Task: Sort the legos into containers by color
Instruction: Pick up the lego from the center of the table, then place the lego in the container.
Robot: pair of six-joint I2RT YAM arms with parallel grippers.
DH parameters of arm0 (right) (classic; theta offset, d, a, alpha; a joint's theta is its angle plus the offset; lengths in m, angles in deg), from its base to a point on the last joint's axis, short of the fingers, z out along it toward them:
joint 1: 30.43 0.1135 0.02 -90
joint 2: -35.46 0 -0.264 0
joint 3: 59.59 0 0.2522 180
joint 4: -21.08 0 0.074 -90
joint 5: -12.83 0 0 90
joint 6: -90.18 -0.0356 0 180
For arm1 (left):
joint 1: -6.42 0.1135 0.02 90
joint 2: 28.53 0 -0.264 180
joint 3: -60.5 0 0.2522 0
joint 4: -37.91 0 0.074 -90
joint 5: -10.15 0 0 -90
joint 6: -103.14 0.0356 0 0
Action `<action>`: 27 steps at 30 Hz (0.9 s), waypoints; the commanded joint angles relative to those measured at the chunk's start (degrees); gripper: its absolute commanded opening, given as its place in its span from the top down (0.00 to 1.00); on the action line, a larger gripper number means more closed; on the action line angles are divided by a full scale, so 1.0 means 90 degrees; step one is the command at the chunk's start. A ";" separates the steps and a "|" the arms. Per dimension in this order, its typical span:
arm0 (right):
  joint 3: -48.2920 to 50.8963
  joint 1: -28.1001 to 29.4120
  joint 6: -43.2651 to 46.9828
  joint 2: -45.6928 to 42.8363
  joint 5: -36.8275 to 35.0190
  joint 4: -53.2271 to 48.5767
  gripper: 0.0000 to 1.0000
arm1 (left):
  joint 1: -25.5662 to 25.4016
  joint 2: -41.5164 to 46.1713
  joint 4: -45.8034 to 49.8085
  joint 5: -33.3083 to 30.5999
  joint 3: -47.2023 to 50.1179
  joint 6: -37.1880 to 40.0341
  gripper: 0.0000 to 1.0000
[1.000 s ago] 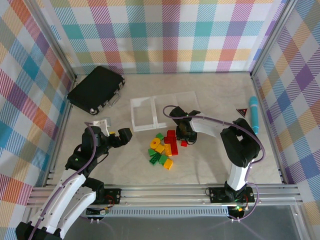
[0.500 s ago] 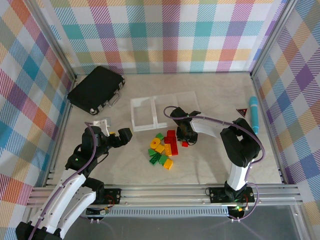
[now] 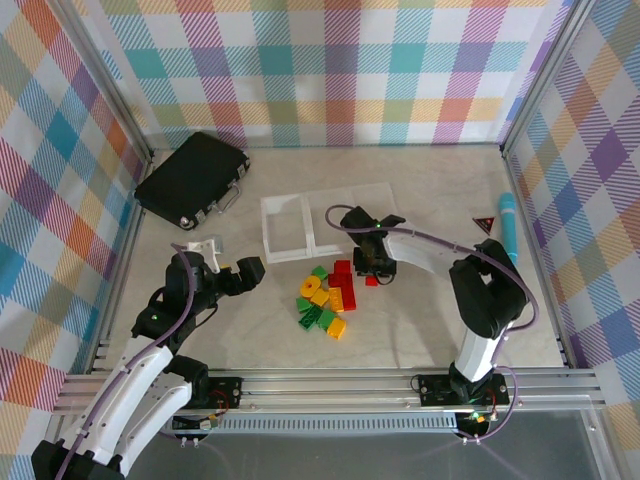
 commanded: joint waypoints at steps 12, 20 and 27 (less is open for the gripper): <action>-0.2072 -0.1428 0.2494 0.0002 0.0402 0.0339 0.73 | -0.0067 0.0014 0.0098 -0.0040 -0.0043 0.0045 0.00; -0.3053 -0.1695 0.3367 0.1188 0.1224 0.0503 0.74 | -0.0070 0.0044 0.0298 -0.0168 -0.0116 0.0011 0.00; -0.3310 -0.1695 0.3502 0.1684 0.1206 0.0439 0.73 | -0.0080 0.0112 0.0452 -0.0269 -0.0157 0.0011 0.00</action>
